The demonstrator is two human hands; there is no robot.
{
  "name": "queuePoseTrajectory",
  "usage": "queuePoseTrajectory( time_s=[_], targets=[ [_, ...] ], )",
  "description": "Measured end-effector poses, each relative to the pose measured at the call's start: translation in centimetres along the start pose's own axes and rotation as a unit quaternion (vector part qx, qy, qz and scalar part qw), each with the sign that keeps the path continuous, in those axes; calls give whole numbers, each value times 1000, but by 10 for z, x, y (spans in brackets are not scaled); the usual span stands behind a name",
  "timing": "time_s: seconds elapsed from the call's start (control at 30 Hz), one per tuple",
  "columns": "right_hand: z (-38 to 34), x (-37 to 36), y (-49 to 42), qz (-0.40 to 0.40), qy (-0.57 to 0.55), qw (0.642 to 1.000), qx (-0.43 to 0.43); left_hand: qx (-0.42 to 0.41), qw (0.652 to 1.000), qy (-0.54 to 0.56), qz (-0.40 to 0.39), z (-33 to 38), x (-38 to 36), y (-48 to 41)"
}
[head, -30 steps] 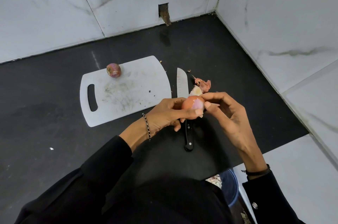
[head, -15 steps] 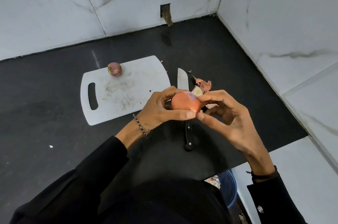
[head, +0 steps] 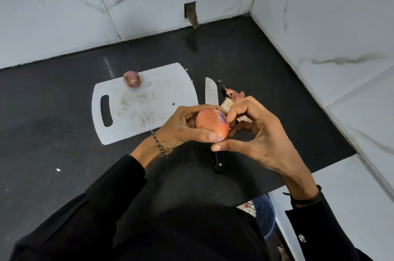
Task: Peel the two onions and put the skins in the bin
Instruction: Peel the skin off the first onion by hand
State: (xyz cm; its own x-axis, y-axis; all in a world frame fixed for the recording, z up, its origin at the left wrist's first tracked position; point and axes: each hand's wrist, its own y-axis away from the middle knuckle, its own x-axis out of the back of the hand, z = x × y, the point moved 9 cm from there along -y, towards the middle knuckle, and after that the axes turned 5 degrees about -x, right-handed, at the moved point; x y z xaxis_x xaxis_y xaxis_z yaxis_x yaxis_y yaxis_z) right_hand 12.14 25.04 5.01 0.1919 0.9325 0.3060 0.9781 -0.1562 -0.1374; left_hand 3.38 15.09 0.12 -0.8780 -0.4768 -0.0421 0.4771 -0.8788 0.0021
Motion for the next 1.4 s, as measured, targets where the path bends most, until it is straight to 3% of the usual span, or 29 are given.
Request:
queuePoseTrajectory(
  time_s=[0.2, 0.47, 0.6, 0.7, 1.1, 1.3, 1.4],
  targets=[
    [-2, -4, 0, 7, 6, 1000, 12, 4, 999, 40, 3, 0, 1, 0],
    [5, 0, -2, -21, -78, 996, -36, 47, 989, 137, -7, -15, 1, 3],
    [3, 3, -3, -28, -56, 998, -11, 20, 986, 140, -93, -12, -12, -3],
    [1, 4, -5, -36, -31, 999, 1, 76, 983, 165, -34, -19, -4, 2],
    [2, -5, -21, -142, 76, 986, -34, 121, 973, 196, -6, -44, -7, 7],
    [7, -15, -19, -82, 189, 979, 5, 132, 967, 211, 48, -53, -3, 11],
    [11, -13, -14, -58, 174, 983, -6, 129, 965, 211, 86, -57, 2, 10]
  ],
)
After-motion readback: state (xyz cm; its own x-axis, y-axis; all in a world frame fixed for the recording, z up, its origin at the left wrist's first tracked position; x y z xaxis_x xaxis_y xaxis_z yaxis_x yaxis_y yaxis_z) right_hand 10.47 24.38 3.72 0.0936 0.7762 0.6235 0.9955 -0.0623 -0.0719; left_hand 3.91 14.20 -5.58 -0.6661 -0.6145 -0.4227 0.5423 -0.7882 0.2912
